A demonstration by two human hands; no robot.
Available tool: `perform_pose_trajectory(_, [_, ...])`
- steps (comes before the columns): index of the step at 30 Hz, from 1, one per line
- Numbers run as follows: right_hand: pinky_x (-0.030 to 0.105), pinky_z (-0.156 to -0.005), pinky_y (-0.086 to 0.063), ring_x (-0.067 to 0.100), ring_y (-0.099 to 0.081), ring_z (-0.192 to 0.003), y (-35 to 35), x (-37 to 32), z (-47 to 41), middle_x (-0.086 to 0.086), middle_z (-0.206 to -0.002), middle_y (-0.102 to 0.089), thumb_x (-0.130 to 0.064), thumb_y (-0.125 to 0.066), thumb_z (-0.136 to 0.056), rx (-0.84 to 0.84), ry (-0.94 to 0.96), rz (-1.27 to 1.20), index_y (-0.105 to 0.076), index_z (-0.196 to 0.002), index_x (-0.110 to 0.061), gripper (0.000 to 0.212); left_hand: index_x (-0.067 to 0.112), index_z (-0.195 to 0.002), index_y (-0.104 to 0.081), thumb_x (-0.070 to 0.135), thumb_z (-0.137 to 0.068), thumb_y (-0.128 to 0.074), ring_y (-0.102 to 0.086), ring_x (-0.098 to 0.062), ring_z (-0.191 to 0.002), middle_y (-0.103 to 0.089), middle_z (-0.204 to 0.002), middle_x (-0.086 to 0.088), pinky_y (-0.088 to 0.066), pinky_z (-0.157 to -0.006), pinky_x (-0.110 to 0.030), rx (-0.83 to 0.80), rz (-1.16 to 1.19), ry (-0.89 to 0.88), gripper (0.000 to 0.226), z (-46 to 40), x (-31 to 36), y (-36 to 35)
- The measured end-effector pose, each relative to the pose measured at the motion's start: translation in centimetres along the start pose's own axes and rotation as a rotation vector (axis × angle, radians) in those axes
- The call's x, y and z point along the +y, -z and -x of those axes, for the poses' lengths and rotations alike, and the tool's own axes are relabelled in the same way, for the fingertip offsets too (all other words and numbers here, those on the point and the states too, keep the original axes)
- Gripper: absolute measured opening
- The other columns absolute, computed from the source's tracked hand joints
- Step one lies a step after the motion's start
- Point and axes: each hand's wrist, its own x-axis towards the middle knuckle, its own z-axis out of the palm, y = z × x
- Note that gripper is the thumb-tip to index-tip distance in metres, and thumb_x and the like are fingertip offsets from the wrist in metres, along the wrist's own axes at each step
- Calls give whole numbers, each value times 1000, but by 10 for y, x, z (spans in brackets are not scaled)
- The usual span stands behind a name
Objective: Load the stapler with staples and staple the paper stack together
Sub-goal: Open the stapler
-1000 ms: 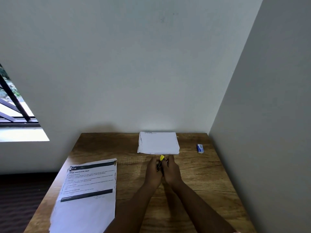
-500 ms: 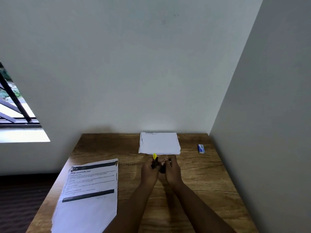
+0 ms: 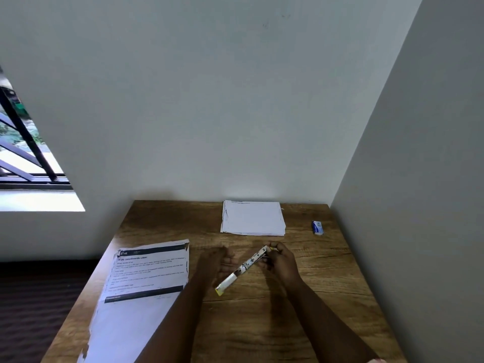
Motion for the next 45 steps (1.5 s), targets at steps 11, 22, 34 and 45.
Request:
perform_pose_trajectory(11, [23, -54, -53, 18, -63, -63, -14, -5, 15, 17, -82, -65, 6, -54, -90, -134, -13, -32, -63, -108, 12, 21, 12, -78, -77, 43, -82, -72, -64, -13, -46, -73, -66, -11, -45, -40, -18, -128, -266, -105, 31, 7, 0, -31])
perform_pose_trajectory(22, [37, -75, -49, 24, -63, -77, -2, -3, 8, 17, -88, -69, 2, -60, -87, -114, 0, 18, -70, -100, 5, 17, 14, -80, -78, 40, -81, -69, -59, -15, -49, -73, -66, -8, -40, -43, -19, -116, -132, 53, 27, 1, -6, -43])
perform_pose_trajectory(34, [40, -75, -57, 21, -65, -74, 6, -3, -5, 11, -82, -70, 1, -55, -89, 10, 25, 192, -71, -85, -5, 17, 5, -96, -73, 26, -85, -51, -64, -16, -57, -74, -85, -11, -49, -54, -23, -228, -100, 159, 33, -12, -5, -53])
perform_pose_trajectory(45, [22, -46, -52, 12, -65, -56, 0, -1, -6, 7, -70, -68, 4, -51, -88, 74, -11, 130, -70, -73, -10, 28, 7, -106, -69, 31, -81, -49, -71, -19, -83, -74, -109, -14, -56, -73, -33, -371, -70, 106, 40, -9, -13, -39])
